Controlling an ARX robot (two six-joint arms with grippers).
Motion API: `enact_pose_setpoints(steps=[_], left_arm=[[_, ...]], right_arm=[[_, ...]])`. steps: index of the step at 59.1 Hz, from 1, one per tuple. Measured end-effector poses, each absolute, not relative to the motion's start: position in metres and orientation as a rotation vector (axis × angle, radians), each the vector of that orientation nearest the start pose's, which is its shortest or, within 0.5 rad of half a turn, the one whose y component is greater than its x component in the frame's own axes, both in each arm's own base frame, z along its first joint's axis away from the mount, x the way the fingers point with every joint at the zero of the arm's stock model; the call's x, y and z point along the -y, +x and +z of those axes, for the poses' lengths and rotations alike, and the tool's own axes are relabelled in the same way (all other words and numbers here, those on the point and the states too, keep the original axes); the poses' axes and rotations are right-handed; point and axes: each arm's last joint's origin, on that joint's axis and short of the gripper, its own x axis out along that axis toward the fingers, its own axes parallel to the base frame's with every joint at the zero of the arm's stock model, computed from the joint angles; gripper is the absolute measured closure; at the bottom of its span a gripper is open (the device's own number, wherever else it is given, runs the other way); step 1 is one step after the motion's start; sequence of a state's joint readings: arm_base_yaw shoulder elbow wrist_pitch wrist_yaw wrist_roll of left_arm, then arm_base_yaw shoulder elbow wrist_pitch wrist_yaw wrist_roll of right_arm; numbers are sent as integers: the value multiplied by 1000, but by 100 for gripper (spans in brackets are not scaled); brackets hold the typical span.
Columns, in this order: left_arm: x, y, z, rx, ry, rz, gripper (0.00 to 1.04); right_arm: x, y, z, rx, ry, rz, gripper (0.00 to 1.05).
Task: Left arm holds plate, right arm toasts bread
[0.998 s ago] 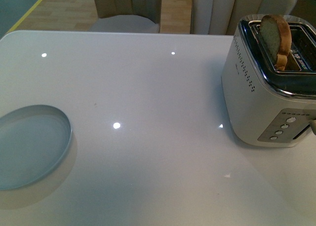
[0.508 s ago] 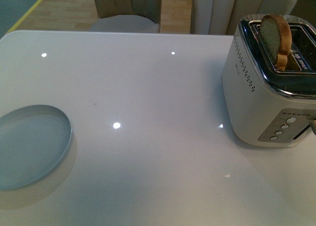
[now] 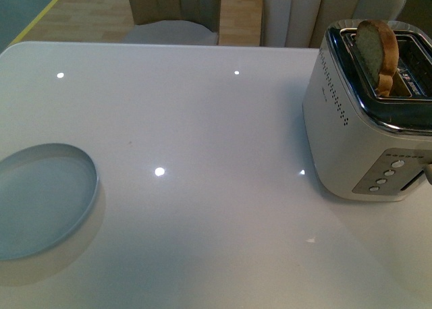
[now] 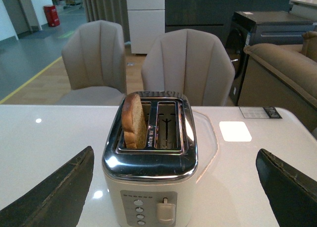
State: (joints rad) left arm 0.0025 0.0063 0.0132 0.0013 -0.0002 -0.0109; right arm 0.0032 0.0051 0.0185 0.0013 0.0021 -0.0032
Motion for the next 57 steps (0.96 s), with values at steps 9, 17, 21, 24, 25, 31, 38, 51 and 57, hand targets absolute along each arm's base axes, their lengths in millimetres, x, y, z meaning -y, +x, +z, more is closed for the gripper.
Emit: enact_pose_setpoints(steps=[9,17,21,24,25,31,38,51,57], left_arm=[[0,97,168,8,-11,3,12],[0,97,168,8,-9,3,8],[0,97,168,8,-9,3,7],[0,97,168,8,-9,3,7],[0,97,168,8,-9,3,7],[0,97,168,8,-9,3,7],[0,97,168,8,-9,3,7],[0,97,168,8,-9,3,7],[0,97,168,8,-9,3,7]], right_arm=[[0,97,170,15,-3,1,9],[0,97,170,15,-3,1,9],[0,97,170,15,-3,2,9],[0,97,170,15,-3,1,9],[0,97,170,15,-3,1,9],[0,97,170,15,-3,1,9],[0,97,170,15,-3,1,9],[0,97,170,15,-3,1,9],[0,97,170,15,-3,1,9]])
